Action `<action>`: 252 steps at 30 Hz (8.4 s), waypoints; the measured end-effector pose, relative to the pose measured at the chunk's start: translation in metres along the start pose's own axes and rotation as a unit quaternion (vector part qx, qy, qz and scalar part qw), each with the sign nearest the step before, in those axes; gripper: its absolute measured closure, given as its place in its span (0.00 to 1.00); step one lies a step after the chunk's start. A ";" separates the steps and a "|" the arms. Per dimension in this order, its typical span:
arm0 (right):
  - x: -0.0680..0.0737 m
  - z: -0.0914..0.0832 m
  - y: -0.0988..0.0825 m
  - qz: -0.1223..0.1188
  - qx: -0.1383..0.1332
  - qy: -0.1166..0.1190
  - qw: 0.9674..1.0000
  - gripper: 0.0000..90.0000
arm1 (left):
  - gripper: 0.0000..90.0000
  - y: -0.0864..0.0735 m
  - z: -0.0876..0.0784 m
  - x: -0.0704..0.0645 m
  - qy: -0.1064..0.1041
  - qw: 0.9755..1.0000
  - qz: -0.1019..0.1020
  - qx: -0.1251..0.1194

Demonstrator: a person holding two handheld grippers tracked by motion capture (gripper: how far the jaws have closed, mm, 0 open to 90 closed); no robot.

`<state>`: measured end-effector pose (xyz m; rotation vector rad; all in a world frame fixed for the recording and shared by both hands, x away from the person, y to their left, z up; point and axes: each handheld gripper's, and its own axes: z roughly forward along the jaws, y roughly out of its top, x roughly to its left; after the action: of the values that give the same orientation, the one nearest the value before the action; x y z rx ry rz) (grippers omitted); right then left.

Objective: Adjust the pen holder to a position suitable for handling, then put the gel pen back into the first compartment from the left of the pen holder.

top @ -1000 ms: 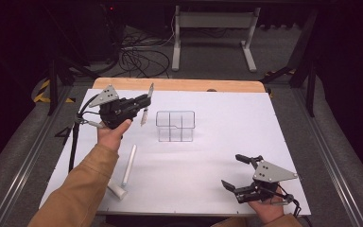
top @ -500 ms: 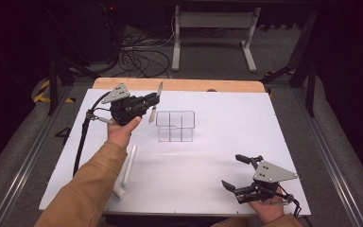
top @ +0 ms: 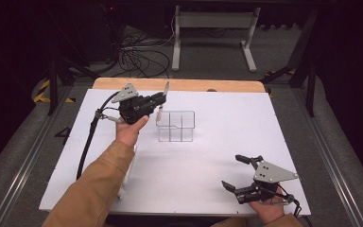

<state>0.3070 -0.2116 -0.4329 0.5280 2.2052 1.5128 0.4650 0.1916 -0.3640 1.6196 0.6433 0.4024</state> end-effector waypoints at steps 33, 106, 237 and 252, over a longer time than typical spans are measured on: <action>0.002 0.000 0.001 -0.005 -0.002 0.006 1.000 0.08 | 0.35 0.011 -0.015 -0.011 0.060 0.996 -0.001 0.072; 0.004 0.000 0.001 -0.004 -0.001 0.002 1.000 0.08 | 0.34 -0.014 -0.078 -0.035 0.178 0.900 -0.102 0.384; 0.006 0.001 0.001 -0.014 -0.006 0.022 1.000 0.07 | 0.87 -0.030 -0.071 -0.042 0.185 0.915 -0.125 0.335; 0.006 0.002 0.001 -0.014 -0.006 0.022 1.000 0.07 | 0.87 -0.008 -0.076 -0.050 0.159 0.949 -0.098 0.254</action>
<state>0.3029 -0.2069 -0.4335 0.4615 2.2261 1.5372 0.3791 0.2211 -0.3549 1.9691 1.2202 0.3715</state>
